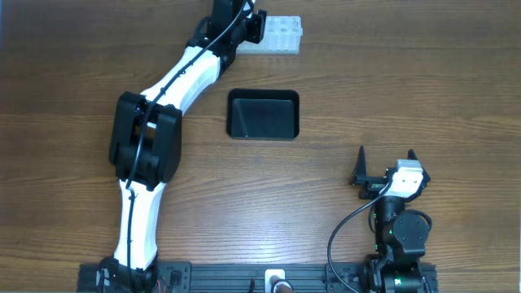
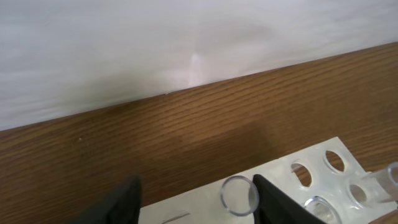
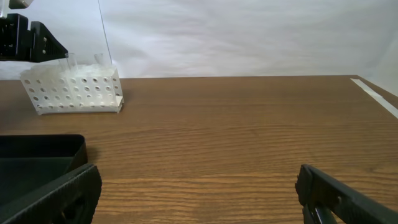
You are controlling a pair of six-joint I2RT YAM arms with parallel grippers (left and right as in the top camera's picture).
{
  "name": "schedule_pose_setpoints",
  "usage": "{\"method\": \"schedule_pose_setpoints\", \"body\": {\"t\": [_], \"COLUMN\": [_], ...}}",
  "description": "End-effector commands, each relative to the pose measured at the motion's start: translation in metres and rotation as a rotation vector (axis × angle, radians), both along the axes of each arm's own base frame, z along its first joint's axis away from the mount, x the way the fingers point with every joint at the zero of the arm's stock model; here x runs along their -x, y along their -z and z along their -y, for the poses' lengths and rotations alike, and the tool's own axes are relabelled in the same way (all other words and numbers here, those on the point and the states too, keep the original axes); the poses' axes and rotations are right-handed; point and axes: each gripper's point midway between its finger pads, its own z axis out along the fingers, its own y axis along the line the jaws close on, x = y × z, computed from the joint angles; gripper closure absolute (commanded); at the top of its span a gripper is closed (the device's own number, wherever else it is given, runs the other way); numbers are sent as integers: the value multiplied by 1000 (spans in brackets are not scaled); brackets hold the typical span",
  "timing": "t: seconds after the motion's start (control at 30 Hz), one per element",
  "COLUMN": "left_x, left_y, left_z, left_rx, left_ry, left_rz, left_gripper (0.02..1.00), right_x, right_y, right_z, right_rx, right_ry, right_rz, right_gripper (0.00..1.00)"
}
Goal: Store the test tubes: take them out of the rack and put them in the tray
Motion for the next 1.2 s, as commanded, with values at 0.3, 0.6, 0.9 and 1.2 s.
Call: {"method": "schedule_pose_setpoints", "body": {"t": [0.3, 0.6, 0.9, 1.2], "left_x": [4, 2, 0, 0], "left_y": [4, 15, 12, 13], "left_z": [15, 18, 19, 19], "left_rx": [0, 4, 12, 11], "left_ry": [45, 57, 60, 60], "left_rz": [5, 3, 21, 17], "left_gripper": [588, 638, 722, 805], "right_x": [0, 0, 0, 0], "right_y": [4, 4, 4, 4], "right_z": [1, 1, 1, 1], "right_rx": [-3, -3, -3, -3], "right_ry": [3, 3, 3, 3], "right_rz": [-9, -9, -9, -9], "right_gripper": [9, 9, 9, 9]}}
